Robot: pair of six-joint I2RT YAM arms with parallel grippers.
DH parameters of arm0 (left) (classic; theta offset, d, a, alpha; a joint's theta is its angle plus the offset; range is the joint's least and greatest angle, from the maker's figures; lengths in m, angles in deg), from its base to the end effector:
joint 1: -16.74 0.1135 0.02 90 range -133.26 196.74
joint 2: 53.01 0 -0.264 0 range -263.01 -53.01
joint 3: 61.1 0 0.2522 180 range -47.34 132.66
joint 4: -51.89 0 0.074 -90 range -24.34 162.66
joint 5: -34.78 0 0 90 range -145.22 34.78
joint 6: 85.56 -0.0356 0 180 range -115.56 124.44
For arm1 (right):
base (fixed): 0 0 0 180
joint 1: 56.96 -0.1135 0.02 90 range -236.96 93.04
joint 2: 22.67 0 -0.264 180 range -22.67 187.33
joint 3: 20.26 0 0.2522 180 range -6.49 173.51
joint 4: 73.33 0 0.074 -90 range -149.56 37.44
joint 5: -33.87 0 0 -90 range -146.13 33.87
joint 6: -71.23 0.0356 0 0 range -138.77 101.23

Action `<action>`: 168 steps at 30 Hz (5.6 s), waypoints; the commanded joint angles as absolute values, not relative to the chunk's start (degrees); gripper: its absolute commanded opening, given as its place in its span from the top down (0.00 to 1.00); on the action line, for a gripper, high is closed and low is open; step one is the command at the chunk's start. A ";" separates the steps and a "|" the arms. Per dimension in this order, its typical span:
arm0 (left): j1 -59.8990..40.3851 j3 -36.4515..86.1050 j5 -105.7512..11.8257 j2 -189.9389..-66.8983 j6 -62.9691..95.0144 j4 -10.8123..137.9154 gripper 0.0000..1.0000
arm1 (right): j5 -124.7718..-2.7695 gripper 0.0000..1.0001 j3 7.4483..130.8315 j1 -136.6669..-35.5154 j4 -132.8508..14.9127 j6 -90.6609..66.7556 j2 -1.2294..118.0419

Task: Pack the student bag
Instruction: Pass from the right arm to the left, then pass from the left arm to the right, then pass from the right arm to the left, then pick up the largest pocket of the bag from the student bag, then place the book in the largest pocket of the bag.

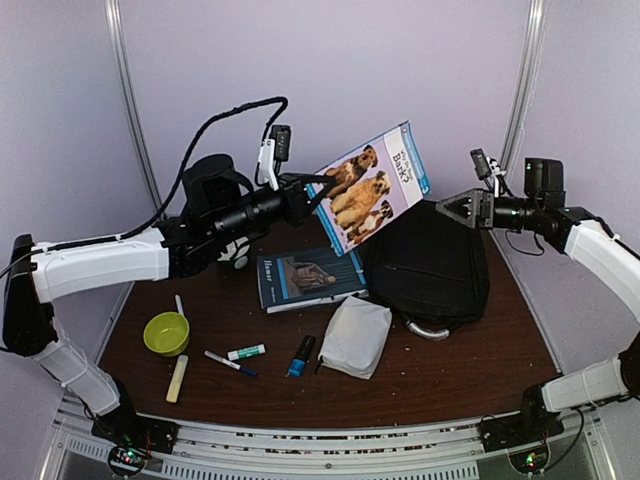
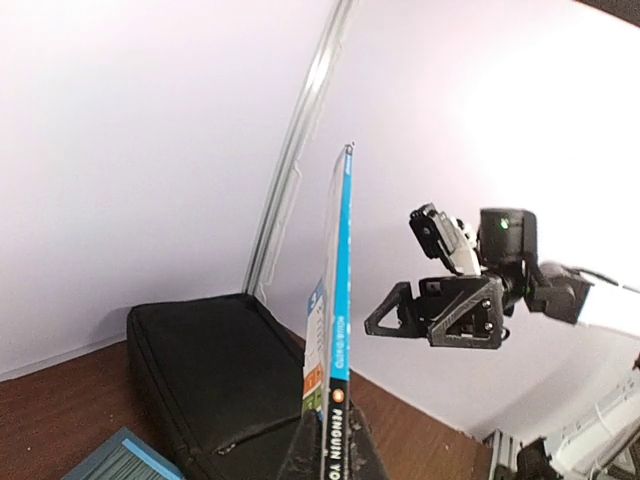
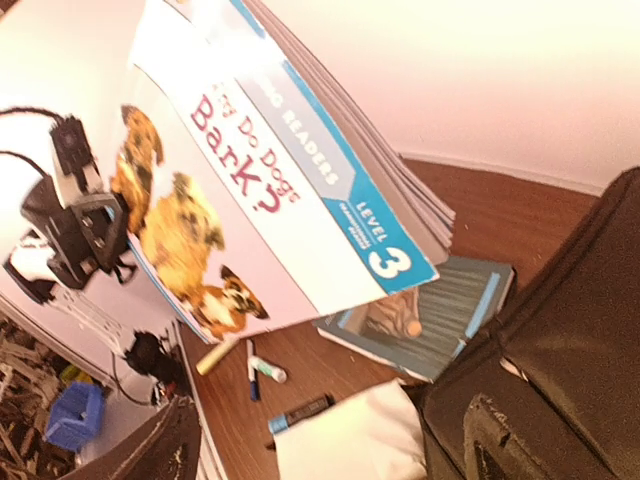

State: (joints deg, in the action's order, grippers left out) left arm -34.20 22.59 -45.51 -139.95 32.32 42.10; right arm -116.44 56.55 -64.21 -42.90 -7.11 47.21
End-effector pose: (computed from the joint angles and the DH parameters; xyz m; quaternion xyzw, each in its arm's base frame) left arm 0.2260 -0.2880 0.3753 0.1945 0.6372 -0.5156 0.5388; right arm 0.2576 0.0639 0.3553 -0.2474 0.7332 0.4923 0.3986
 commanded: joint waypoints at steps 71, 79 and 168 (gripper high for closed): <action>-32.48 14.29 -21.37 -147.46 42.89 35.41 0.35 | -128.84 1.00 65.18 -78.22 -28.22 -22.98 56.81; -32.79 11.39 -19.35 -151.16 48.95 23.37 0.66 | -126.63 1.00 65.27 -78.32 -30.48 -21.00 55.98; -33.11 26.05 -1.98 -163.01 56.83 45.49 1.00 | -61.98 1.00 66.09 -85.36 -17.55 -50.86 46.46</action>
State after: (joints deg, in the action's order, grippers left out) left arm -32.58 20.51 -3.94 -161.50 53.94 47.81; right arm -57.67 66.58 -85.08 -14.75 -53.49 49.14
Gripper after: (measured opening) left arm 0.043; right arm 0.009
